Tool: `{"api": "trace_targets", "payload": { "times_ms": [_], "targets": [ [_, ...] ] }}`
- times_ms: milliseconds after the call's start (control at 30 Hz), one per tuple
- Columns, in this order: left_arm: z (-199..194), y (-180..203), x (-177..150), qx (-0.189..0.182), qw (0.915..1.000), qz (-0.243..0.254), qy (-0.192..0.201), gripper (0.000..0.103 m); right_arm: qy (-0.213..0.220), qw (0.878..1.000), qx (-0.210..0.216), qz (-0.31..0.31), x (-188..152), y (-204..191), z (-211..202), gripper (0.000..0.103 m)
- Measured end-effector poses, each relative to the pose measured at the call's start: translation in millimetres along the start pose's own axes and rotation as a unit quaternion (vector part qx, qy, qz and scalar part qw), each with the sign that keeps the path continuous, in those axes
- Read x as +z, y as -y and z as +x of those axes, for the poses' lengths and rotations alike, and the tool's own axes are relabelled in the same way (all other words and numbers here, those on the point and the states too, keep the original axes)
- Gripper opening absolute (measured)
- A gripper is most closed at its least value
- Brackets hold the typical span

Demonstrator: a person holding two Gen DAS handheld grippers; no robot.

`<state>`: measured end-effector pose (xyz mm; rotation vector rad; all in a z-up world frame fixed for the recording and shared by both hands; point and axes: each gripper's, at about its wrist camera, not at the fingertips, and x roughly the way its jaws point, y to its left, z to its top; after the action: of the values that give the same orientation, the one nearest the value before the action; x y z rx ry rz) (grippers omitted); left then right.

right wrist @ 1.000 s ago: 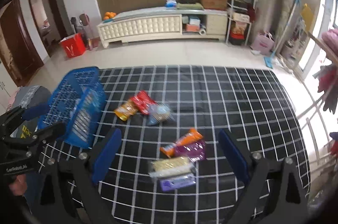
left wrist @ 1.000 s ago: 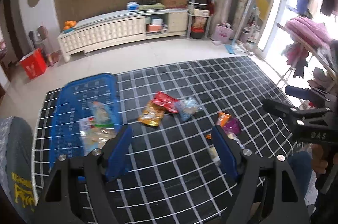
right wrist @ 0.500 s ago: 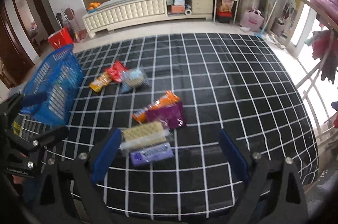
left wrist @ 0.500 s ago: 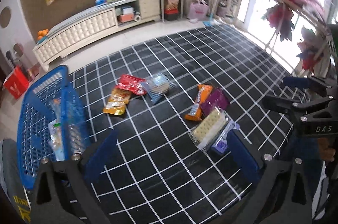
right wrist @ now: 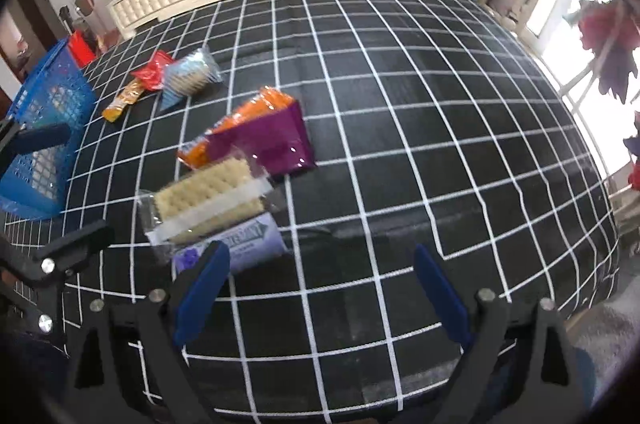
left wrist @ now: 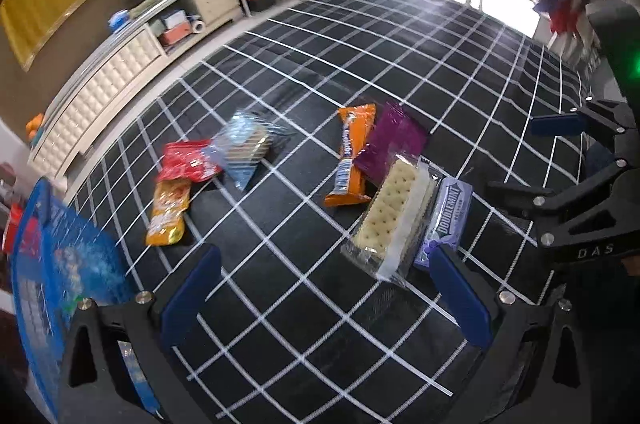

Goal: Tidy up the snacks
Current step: 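Move both grippers to the snacks on the mat beside the basket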

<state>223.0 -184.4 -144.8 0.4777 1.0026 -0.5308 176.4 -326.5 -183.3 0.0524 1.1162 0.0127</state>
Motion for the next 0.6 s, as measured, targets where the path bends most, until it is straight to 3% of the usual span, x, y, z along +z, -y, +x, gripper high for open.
{"api": "trace_targets", "payload": {
  "times_ms": [167,367,533,600],
  "targets": [
    [28.2,8.7,12.0,-0.007,0.9986,0.050,-0.019,0.103,0.007,1.000,-0.018,0.004,-4.0,10.4,0.0,0.095],
    [57.7,21.0,24.8,-0.043,0.9953,0.076,-0.043,0.103,0.010,1.000,-0.001,0.020,-8.2,13.4,1.6,0.095],
    [76.9,32.8,27.1,-0.014,0.9917,0.108,-0.068,0.103,0.020,1.000,-0.009,0.016,-9.8,9.9,-0.1,0.095],
    [81.6,35.2,28.5,-0.018,0.9910,0.111,-0.073,0.103,0.028,0.999,-0.003,0.027,-10.7,12.1,-2.4,0.095]
  ]
}}
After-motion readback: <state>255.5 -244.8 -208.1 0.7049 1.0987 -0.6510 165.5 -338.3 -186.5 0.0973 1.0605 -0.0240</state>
